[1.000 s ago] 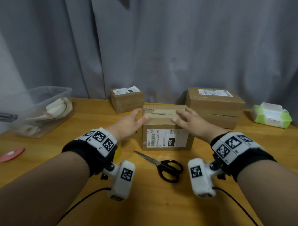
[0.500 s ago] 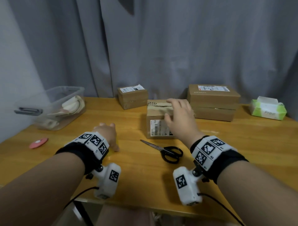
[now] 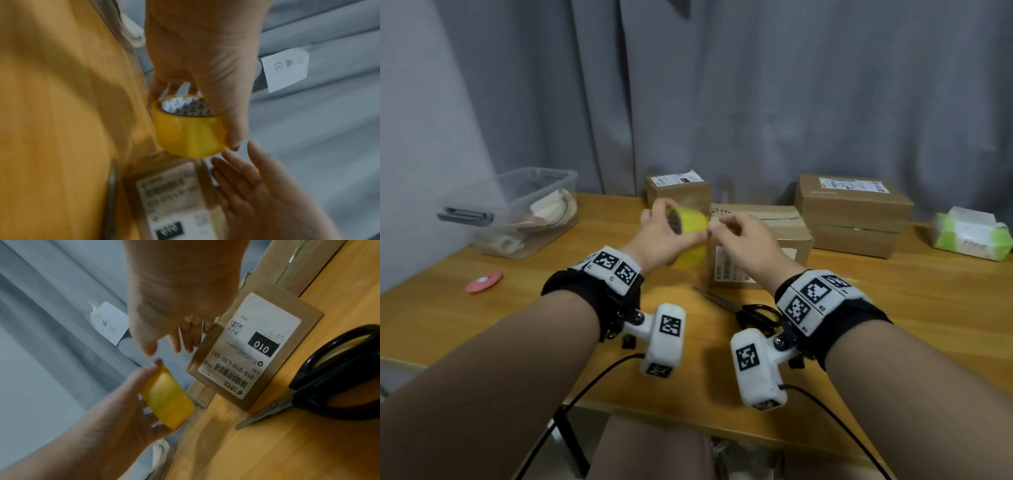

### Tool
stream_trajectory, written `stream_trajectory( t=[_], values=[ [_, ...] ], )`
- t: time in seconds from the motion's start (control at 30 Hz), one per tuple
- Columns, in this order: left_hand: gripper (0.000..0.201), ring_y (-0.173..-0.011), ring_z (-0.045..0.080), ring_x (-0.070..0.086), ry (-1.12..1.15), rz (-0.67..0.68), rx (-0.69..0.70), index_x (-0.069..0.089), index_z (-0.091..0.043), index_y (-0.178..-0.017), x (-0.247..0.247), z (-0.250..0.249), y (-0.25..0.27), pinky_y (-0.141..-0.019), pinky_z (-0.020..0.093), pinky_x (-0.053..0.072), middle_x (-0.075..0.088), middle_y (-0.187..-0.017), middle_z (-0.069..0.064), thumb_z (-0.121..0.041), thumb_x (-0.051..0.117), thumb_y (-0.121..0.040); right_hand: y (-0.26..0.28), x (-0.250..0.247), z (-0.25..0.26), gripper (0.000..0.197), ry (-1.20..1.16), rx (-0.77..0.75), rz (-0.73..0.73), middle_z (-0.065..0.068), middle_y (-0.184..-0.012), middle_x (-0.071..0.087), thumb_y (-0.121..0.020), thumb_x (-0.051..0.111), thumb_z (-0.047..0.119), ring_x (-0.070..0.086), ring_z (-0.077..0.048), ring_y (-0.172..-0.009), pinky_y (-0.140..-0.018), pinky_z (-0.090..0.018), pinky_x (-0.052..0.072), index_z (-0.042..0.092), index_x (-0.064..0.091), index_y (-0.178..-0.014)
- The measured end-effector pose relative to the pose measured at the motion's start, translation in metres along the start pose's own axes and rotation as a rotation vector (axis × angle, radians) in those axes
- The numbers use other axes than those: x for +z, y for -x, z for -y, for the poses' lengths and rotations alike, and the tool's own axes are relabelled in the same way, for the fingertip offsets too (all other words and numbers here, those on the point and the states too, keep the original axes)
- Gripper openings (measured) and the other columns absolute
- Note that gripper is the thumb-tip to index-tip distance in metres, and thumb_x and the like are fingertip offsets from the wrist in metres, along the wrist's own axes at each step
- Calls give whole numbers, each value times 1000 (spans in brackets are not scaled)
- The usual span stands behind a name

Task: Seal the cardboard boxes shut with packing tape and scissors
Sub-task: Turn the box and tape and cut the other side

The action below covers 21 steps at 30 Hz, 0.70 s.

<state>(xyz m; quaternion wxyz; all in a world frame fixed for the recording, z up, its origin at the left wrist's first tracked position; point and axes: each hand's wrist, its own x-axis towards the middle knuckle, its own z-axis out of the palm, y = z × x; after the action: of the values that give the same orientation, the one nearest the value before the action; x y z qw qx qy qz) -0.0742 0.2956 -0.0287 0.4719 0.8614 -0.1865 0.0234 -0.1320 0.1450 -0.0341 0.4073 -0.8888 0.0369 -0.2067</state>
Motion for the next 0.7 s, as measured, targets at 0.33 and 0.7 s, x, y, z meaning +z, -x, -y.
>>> stream_trajectory(
  t=[0.33, 0.7],
  values=[
    [18, -73, 7, 59, 673, -91, 189, 62, -8, -99, -7, -60, 2, -71, 22, 51, 64, -85, 0, -21, 66, -87, -1, -69, 32, 10, -181, -263, 202, -3, -97, 69, -94, 58, 16, 65, -13, -89, -81, -27, 53, 17, 62, -103],
    [17, -69, 16, 63, 544, 20, 10, 54, -7, -78, -4, -84, -35, -68, 24, 58, 60, -75, 9, -10, 56, -94, -52, -110, 46, 54, 104, -173, -32, -7, -60, 45, -90, 58, 48, 44, -17, -58, -59, -31, 37, -2, 61, -72]
  ],
)
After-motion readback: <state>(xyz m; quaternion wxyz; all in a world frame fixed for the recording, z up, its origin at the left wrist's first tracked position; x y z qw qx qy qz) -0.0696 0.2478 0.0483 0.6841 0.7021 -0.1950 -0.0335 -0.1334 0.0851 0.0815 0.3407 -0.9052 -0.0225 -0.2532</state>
